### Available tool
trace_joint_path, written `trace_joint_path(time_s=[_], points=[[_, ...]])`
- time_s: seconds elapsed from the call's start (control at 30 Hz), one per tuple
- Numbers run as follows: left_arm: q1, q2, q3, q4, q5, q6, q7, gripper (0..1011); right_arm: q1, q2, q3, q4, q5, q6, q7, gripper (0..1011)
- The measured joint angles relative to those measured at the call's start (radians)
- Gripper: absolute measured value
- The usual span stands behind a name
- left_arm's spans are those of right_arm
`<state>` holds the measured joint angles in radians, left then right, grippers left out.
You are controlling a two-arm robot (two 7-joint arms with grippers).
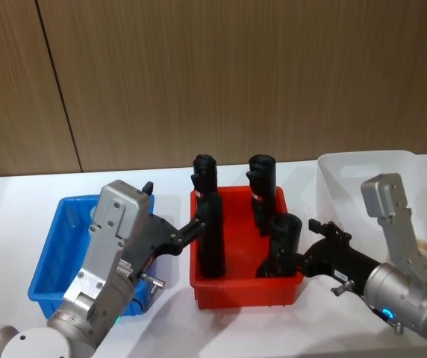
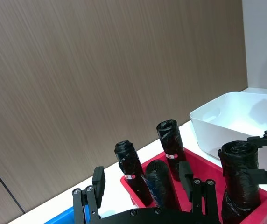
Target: Pick the cotton swabs from the blue box and place them into the white box.
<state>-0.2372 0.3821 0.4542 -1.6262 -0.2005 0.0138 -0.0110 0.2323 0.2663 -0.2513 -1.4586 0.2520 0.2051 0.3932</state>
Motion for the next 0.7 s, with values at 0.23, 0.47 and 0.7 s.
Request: trace_joint_path(time_s=[0.23,0.47,0.7], points=[[0.0,0.0,0.0,0.0,0.0,0.0,0.0,1004,0.032,-0.013,-0.003,0.044,-0.007,0.002,0.008,1002],[0.0,0.0,0.0,0.0,0.0,0.0,0.0,1004,0.057,-0.023,-0.007,0.077,-0.012,0.003,0.024,907],[0.0,0.0,0.0,0.0,0.0,0.0,0.0,1004,0.07,-0.028,-0.01,0.093,-0.008,0.004,0.038,731]])
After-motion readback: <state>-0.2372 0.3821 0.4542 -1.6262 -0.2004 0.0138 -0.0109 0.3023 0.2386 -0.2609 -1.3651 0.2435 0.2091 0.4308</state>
